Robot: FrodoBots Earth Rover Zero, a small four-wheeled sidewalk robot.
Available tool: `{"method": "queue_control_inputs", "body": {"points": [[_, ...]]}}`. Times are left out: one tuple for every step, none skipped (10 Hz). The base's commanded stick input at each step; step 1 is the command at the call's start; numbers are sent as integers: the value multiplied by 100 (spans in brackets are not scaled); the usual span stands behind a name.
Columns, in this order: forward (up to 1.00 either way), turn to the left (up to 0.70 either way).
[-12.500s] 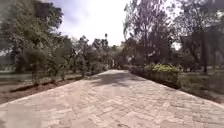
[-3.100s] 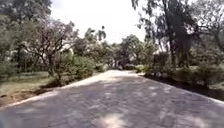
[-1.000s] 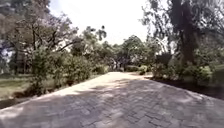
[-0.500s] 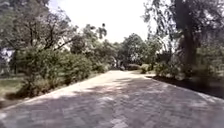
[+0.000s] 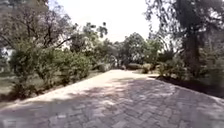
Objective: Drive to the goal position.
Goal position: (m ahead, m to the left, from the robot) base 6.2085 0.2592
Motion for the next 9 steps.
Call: {"method": "queue_control_inputs", "body": {"points": [[70, 0], [70, 0], [70, 0], [70, 0], [70, 0], [70, 0], [70, 0], [70, 0], [70, 0]]}}
